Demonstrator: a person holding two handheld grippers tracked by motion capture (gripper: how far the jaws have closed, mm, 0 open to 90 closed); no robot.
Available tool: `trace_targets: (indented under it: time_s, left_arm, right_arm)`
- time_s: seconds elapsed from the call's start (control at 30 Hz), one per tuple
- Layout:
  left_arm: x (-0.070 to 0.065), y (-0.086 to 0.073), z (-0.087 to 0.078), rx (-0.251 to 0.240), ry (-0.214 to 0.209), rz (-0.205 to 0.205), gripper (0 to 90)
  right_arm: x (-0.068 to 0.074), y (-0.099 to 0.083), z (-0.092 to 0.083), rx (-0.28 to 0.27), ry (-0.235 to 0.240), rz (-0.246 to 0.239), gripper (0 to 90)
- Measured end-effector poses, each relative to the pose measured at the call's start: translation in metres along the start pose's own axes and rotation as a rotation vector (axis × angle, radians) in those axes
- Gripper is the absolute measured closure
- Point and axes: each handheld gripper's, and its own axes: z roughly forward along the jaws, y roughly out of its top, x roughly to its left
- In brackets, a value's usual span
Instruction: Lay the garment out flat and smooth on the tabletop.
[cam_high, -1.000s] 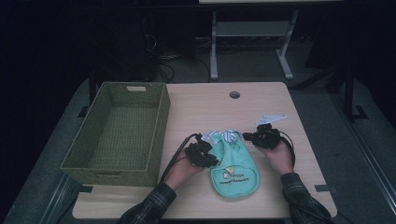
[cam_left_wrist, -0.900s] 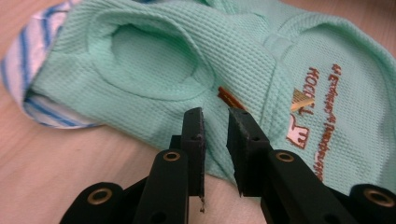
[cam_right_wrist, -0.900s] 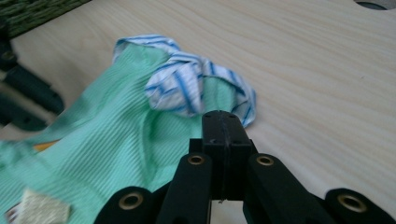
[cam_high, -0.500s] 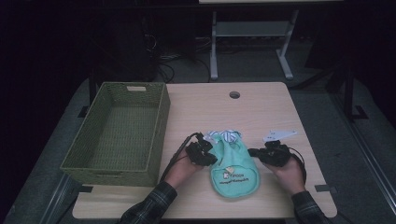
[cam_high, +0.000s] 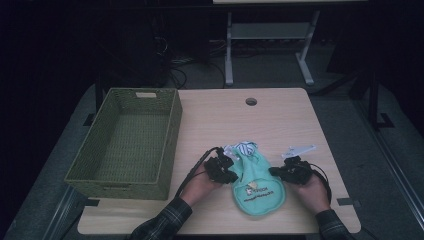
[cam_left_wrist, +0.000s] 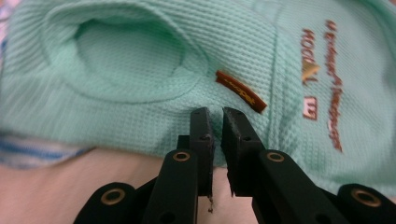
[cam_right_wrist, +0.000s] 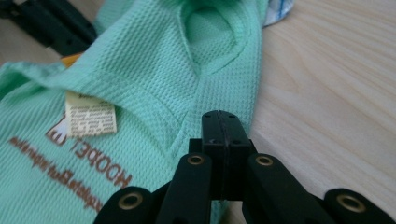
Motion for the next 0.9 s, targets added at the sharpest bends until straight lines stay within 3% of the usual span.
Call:
trace_targets:
  time_s: [0.5,0.6,0.63,0.7,0.87,0.9]
  left_arm:
    - [-0.041,0.012,0.016,0.009,-0.078,0.092,81.3]
    - [-0.039,0.012,0.013,0.005,-0.079,0.091,81.0]
    - [-0.036,0.012,0.009,-0.015,-0.078,0.066,81.0]
    - [-0.034,0.012,0.005,-0.021,-0.073,0.064,80.8]
    - [-0.019,0.012,-0.012,-0.061,-0.039,0.033,78.7]
    - [-0.011,0.012,-0.018,-0.075,-0.027,0.012,77.9]
  right_arm:
    - [-0.011,0.002,-0.002,-0.002,-0.032,-0.002,90.0]
    - [-0.011,0.002,-0.004,-0.012,-0.028,0.003,90.0]
    - [-0.010,0.002,-0.006,-0.021,-0.025,0.001,90.0]
    - [-0.009,0.002,-0.006,-0.027,-0.022,0.001,90.0]
    - [-0.003,0.004,-0.010,-0.059,0.002,-0.011,90.0]
    - [0.001,0.006,-0.011,-0.069,0.015,-0.010,90.0]
